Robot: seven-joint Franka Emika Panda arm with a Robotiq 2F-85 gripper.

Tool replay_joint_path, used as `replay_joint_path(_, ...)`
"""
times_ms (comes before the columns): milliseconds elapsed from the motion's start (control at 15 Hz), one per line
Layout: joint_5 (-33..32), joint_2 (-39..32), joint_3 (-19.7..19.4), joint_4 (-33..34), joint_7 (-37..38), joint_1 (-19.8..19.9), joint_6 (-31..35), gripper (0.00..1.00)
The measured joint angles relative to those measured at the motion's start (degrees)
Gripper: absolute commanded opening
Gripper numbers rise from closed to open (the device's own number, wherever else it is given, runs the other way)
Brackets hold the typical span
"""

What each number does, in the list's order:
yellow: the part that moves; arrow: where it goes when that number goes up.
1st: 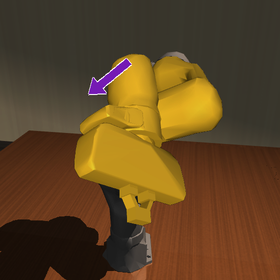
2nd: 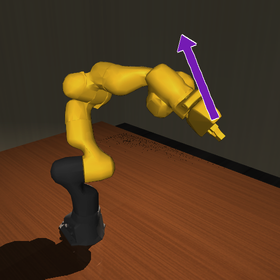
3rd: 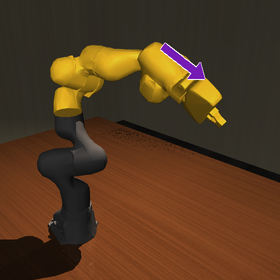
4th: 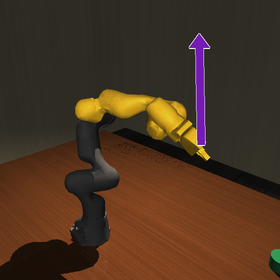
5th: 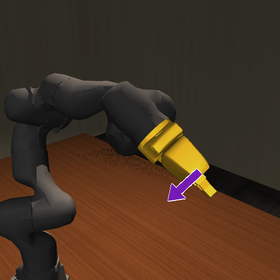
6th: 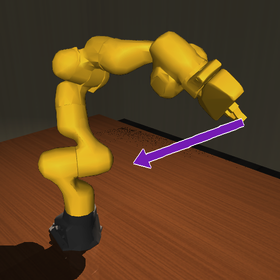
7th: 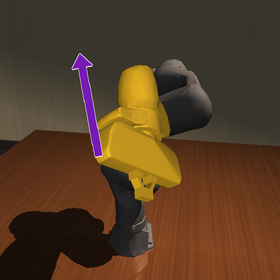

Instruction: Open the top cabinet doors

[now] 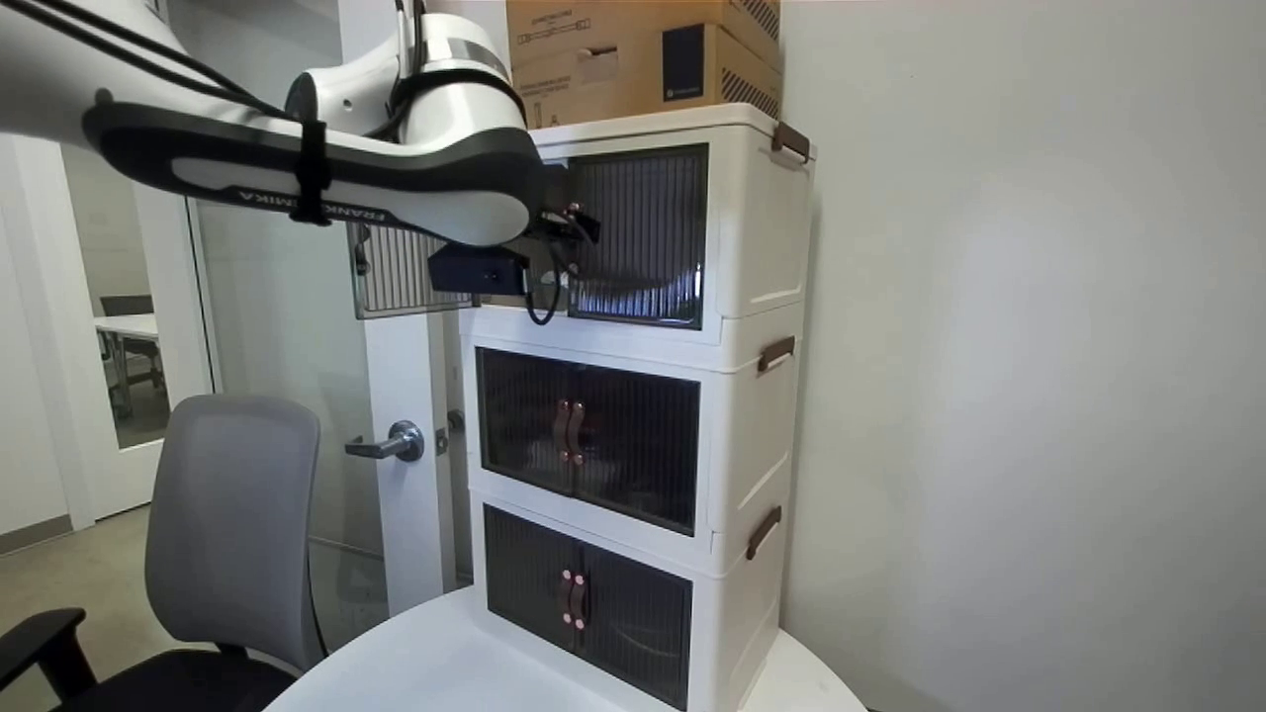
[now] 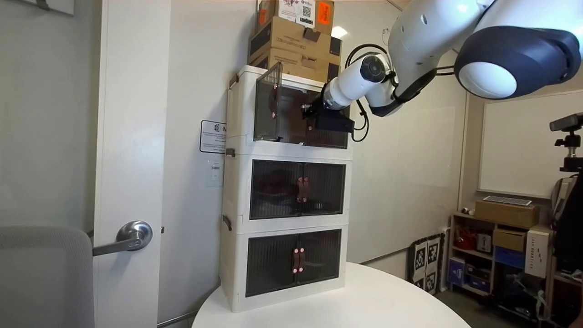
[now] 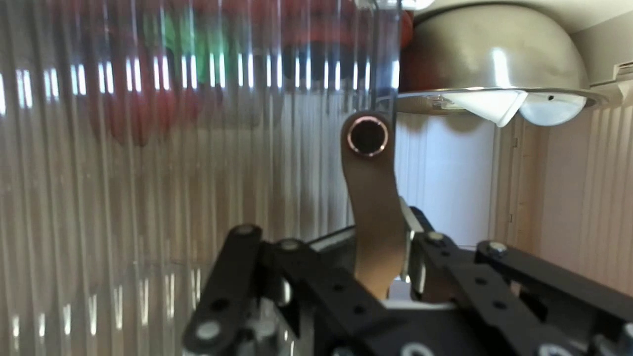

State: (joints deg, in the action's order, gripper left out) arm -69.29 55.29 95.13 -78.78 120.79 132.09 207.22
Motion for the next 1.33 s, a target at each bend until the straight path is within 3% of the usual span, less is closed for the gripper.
replay_joint_path(267, 5.7, -2.0, -2.5, -9.5, -7.7, -6.3, 0.0, 0.06)
replay_joint_path(800, 14.4, 4.9, -18.0, -32.3, -10.6, -22.0, 7.2, 0.09)
replay_joint_path(933, 16.3, 7.5, -20.8, -37.1, -11.9, -24.5, 8.3, 0.34)
replay_joint_path(1000, 17.1, 8.7, -22.0, -39.3, -12.4, -25.4, 8.7, 0.36)
replay_joint_path(1200, 19.0, 12.0, -25.0, -44.5, -13.5, -26.8, 8.9, 0.59)
replay_joint_path(1333, 20.4, 13.7, -27.3, -46.5, -14.8, -25.6, 8.1, 0.73)
